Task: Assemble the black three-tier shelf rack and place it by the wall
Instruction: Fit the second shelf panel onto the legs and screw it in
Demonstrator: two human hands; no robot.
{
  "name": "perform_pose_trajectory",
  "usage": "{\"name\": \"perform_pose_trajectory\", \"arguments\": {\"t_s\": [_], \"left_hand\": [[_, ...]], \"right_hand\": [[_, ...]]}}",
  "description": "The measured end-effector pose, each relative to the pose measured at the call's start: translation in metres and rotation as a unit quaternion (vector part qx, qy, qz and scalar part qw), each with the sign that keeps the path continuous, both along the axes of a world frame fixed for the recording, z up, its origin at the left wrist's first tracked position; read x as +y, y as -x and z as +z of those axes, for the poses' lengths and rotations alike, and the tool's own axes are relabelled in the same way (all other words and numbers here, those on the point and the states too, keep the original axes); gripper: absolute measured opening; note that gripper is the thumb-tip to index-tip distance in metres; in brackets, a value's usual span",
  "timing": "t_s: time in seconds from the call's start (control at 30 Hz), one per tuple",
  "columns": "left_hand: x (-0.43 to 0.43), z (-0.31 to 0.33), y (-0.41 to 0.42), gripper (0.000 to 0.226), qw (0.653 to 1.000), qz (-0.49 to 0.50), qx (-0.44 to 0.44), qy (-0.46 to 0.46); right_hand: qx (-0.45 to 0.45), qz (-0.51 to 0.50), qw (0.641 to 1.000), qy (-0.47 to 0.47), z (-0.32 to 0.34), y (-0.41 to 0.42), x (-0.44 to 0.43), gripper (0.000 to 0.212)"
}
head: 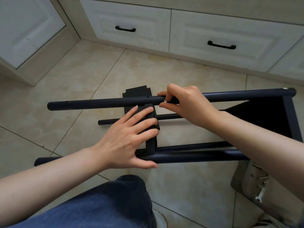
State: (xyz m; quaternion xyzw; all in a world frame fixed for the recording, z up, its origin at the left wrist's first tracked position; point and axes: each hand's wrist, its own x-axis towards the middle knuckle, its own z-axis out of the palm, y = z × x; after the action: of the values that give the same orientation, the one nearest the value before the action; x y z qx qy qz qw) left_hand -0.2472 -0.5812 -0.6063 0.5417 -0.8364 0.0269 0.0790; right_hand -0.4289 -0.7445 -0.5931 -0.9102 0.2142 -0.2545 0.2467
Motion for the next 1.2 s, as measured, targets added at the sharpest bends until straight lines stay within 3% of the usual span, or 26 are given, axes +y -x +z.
{"name": "perform_pose_trajectory", "arguments": {"t_s": [0.67, 0.87, 1.0, 1.2], "left_hand": [[0.0, -0.003, 0.001, 0.085, 1.0, -0.006, -0.01, 0.008], [0.002, -0.006, -0.003, 0.087, 1.0, -0.007, 0.012, -0.016], [0.002, -0.005, -0.003, 0.087, 0.999, -0.018, 0.031, -0.032], [0.002, -0.005, -0.004, 0.081, 0.998, -0.019, 0.053, -0.04]], "right_hand": [[-0.008, 0.0, 1.0, 0.014, 0.001, 0.003, 0.007, 0.023], [-0.033, 0.075, 0.995, 0.054, -0.01, 0.025, 0.036, 0.024], [0.073, 0.065, 0.994, -0.041, -0.024, 0.037, 0.046, 0.022], [0.12, 0.03, 0.973, -0.197, -0.033, 0.024, 0.042, 0.021]]}}
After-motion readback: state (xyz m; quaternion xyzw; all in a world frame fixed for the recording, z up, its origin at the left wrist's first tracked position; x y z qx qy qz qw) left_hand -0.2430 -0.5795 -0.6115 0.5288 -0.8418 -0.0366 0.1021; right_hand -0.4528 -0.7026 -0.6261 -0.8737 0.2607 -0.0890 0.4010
